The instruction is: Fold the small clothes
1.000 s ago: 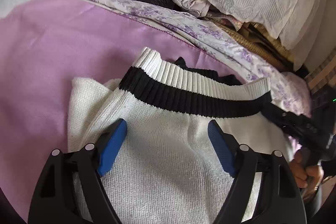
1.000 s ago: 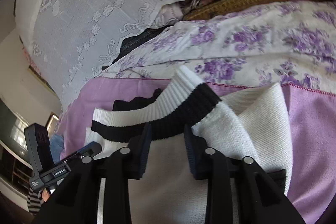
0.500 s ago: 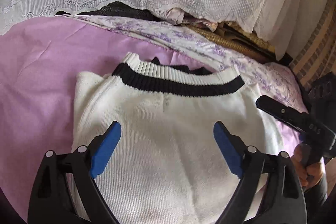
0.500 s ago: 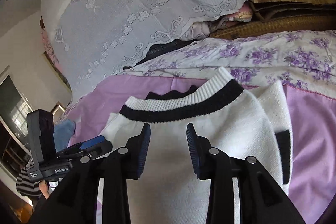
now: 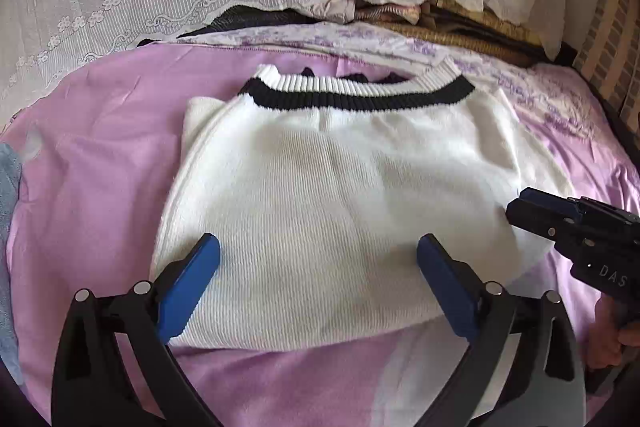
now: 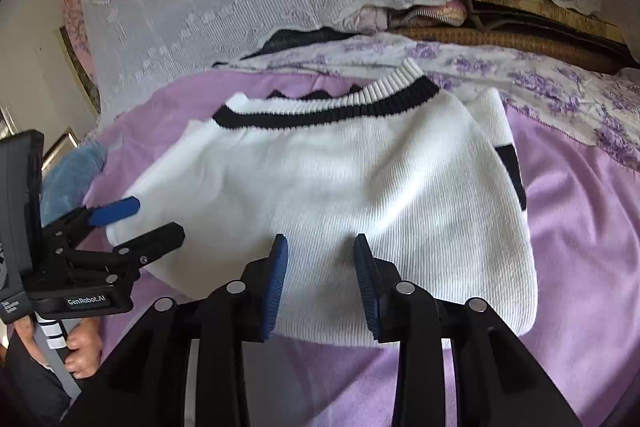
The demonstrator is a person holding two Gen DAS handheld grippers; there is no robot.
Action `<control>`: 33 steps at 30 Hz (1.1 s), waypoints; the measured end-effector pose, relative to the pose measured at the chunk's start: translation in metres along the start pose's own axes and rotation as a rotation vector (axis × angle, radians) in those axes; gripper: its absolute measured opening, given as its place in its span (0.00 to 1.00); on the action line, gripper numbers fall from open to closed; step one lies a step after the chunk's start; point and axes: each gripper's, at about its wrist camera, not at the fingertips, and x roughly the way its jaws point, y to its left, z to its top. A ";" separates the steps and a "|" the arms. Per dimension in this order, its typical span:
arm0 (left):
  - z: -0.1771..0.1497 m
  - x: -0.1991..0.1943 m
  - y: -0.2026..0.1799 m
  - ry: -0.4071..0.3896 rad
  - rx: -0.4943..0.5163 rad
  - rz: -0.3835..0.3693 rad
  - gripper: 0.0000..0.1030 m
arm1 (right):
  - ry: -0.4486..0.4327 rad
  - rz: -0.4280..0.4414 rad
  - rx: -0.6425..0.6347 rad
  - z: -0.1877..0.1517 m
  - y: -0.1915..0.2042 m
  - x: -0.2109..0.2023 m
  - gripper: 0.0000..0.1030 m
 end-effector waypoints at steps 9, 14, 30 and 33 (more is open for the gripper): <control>-0.021 -0.021 0.004 -0.004 -0.062 -0.009 0.95 | -0.045 0.060 0.140 -0.020 -0.019 -0.032 0.40; -0.026 -0.044 0.000 -0.057 -0.110 -0.112 0.95 | -0.082 0.058 0.281 -0.034 -0.048 -0.061 0.50; -0.025 -0.037 0.020 -0.012 -0.225 -0.185 0.95 | -0.082 0.194 0.522 -0.060 -0.079 -0.076 0.56; -0.023 -0.031 0.060 -0.002 -0.399 -0.256 0.95 | -0.116 0.216 0.461 -0.056 -0.067 -0.082 0.56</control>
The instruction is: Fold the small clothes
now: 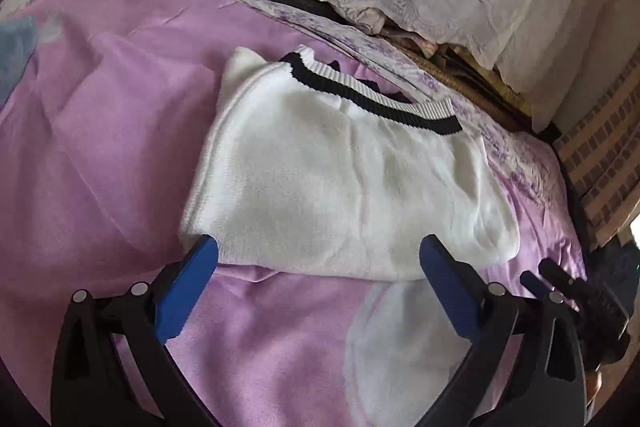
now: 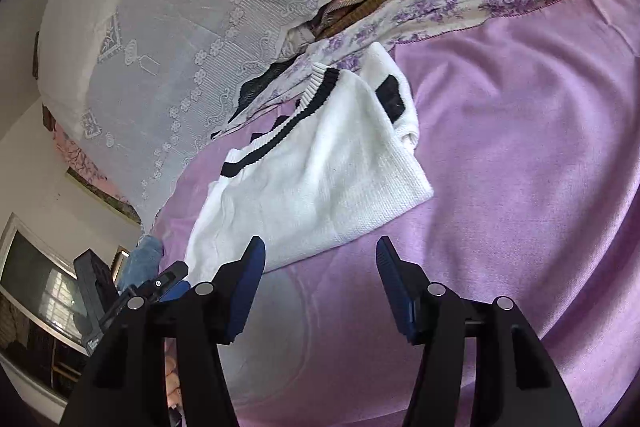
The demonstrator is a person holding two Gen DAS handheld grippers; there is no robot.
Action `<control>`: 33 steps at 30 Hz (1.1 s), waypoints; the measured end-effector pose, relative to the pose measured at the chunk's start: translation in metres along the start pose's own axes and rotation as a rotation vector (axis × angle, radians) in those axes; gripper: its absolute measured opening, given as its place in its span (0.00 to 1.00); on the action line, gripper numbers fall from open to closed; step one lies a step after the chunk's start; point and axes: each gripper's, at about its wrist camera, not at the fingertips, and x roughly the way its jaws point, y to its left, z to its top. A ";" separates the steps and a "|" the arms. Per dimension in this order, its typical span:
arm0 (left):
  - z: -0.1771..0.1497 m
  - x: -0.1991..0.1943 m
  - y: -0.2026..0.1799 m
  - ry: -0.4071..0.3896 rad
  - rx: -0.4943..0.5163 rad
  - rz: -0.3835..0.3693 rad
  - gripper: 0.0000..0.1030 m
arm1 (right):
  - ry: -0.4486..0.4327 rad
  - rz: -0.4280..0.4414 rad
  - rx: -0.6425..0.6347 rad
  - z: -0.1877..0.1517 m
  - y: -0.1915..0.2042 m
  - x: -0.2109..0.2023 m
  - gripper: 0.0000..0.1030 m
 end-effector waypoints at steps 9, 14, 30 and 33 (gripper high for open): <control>0.016 -0.005 0.065 0.029 -0.297 -0.329 0.95 | 0.025 -0.022 -0.021 -0.006 -0.004 0.017 0.56; 0.018 -0.009 0.074 0.010 -0.321 -0.287 0.95 | 0.031 -0.041 -0.038 -0.008 -0.005 0.023 0.56; 0.045 0.042 0.046 0.055 -0.149 -0.157 0.95 | 0.036 -0.076 -0.104 -0.012 0.002 0.033 0.62; 0.043 0.040 0.043 0.060 -0.127 -0.219 0.90 | 0.023 -0.076 -0.096 -0.011 0.001 0.033 0.57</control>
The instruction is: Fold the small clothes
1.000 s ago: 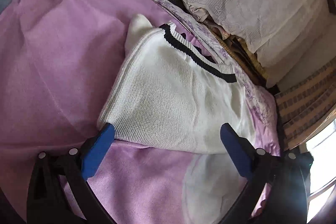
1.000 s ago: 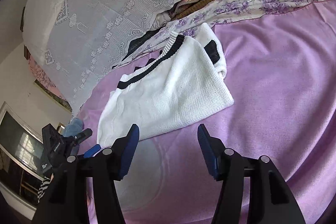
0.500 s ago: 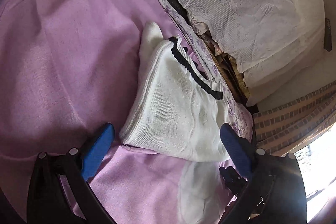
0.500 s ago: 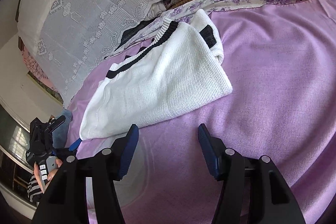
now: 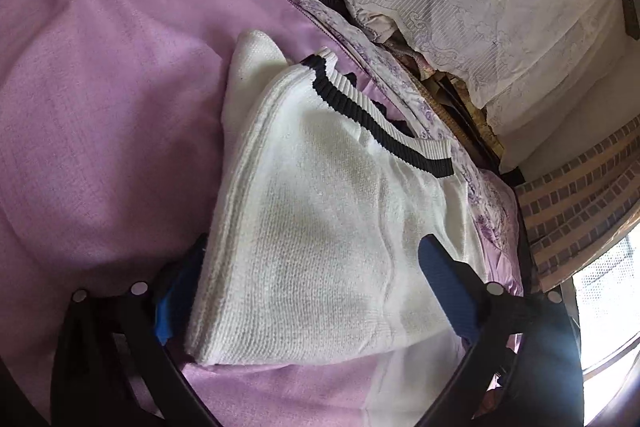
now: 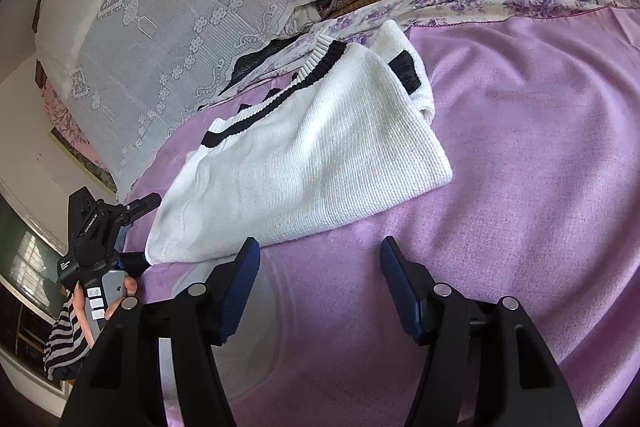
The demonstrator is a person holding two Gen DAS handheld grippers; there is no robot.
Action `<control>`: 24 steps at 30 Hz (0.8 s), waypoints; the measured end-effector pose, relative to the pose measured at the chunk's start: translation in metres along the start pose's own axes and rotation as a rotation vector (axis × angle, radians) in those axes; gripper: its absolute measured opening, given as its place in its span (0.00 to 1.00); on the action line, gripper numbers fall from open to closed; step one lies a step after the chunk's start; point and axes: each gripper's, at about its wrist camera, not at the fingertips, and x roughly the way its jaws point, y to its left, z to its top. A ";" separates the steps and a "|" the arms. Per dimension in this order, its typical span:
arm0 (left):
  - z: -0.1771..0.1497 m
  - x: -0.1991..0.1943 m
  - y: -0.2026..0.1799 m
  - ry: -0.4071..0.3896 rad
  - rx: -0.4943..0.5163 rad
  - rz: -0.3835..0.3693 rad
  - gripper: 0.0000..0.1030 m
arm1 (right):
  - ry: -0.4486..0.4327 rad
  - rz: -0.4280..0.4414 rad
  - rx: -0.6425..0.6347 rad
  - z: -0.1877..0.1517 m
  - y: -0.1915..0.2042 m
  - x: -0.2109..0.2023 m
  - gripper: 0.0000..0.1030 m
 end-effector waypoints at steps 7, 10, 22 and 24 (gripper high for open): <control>-0.002 -0.006 0.016 -0.012 -0.069 -0.004 0.47 | -0.058 0.008 -0.038 0.013 0.022 -0.004 0.21; -0.001 -0.006 0.026 -0.009 -0.121 -0.046 0.46 | -0.062 0.033 -0.092 0.029 0.058 0.007 0.20; 0.000 0.002 0.004 -0.006 -0.032 -0.015 0.69 | 0.118 0.003 -0.075 0.055 0.113 0.140 0.00; 0.000 0.003 0.003 -0.007 -0.025 0.004 0.60 | 0.117 0.037 -0.063 0.057 0.108 0.139 0.00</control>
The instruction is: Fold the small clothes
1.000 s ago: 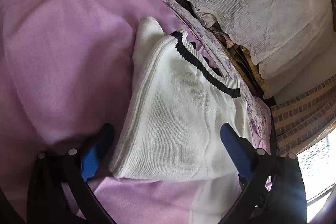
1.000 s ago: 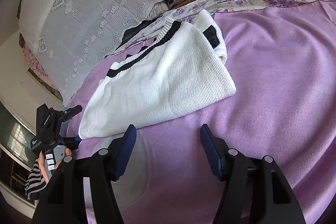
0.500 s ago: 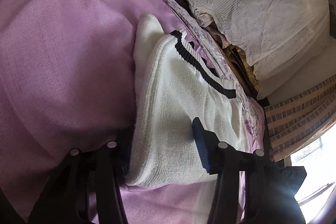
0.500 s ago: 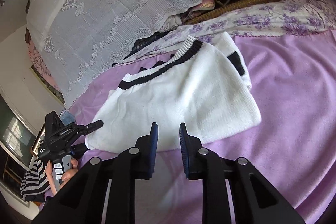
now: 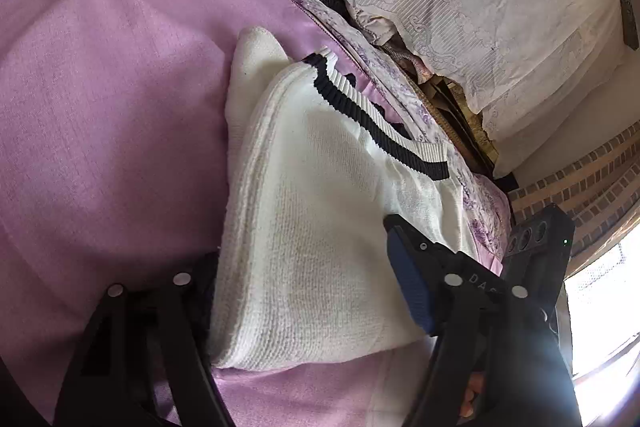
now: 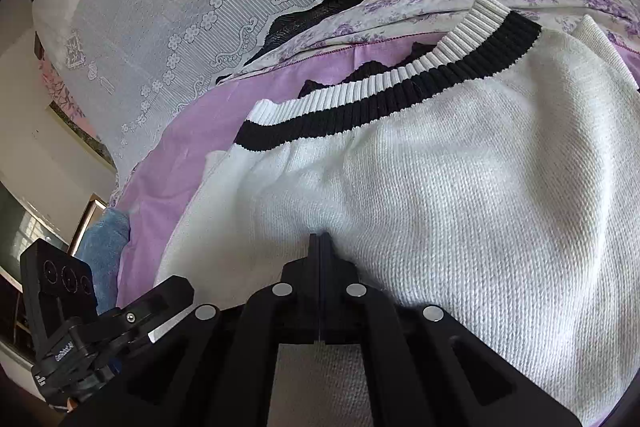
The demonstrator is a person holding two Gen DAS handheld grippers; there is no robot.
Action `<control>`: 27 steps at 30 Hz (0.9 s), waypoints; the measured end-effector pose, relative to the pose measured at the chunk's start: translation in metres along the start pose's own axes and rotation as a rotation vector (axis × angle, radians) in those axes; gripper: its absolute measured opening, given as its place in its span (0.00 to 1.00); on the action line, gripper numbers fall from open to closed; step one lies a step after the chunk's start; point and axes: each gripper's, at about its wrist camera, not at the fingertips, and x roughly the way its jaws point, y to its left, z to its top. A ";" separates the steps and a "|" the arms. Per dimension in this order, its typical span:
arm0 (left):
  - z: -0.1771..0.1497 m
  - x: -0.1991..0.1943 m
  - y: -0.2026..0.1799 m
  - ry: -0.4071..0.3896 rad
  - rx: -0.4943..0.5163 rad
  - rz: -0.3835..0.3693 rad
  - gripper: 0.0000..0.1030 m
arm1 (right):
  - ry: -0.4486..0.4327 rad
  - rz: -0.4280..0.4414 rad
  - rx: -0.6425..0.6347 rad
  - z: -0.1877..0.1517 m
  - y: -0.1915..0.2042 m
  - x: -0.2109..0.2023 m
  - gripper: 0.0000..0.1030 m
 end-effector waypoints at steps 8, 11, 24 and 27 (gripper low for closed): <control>0.002 -0.004 0.014 0.003 -0.063 -0.036 0.46 | -0.006 -0.029 -0.152 -0.022 0.021 -0.037 0.05; 0.000 -0.002 0.013 0.005 -0.063 -0.041 0.54 | 0.063 -0.047 -0.172 -0.037 0.014 -0.025 0.02; -0.009 -0.015 0.008 -0.040 -0.008 -0.022 0.29 | 0.031 0.070 -0.129 0.021 0.056 -0.030 0.40; -0.011 -0.016 0.006 -0.050 0.004 -0.002 0.29 | 0.112 0.015 -0.232 0.038 0.088 -0.008 0.49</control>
